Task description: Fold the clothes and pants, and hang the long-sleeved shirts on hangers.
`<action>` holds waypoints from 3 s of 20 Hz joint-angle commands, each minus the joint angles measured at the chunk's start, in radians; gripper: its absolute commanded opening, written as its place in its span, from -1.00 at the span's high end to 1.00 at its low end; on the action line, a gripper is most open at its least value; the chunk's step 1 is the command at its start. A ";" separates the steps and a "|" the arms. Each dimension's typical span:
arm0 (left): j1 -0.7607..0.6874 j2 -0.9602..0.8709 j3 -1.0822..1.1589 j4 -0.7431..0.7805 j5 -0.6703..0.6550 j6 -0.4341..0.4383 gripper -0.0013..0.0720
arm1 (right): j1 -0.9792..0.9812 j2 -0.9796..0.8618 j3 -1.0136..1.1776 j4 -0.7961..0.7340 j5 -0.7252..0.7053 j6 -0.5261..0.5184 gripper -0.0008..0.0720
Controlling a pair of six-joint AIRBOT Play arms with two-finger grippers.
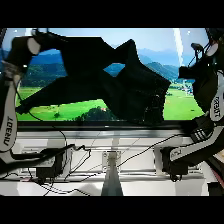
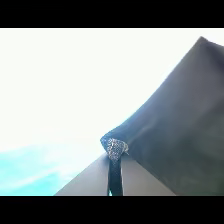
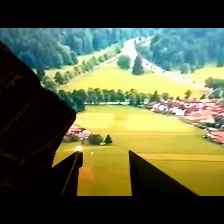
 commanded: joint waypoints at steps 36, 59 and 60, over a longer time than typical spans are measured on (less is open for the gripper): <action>0.348 -0.100 0.001 -0.045 0.270 -0.014 0.88 | 0.026 -0.027 -0.164 0.440 -0.337 -0.072 0.89; 0.432 -0.286 0.001 -0.211 0.443 0.087 0.88 | 0.045 -0.037 -0.079 0.347 -0.776 -0.029 0.88; 0.407 -0.313 0.001 -0.211 0.510 0.087 0.88 | 0.063 -0.046 -0.079 0.347 -0.843 -0.030 0.88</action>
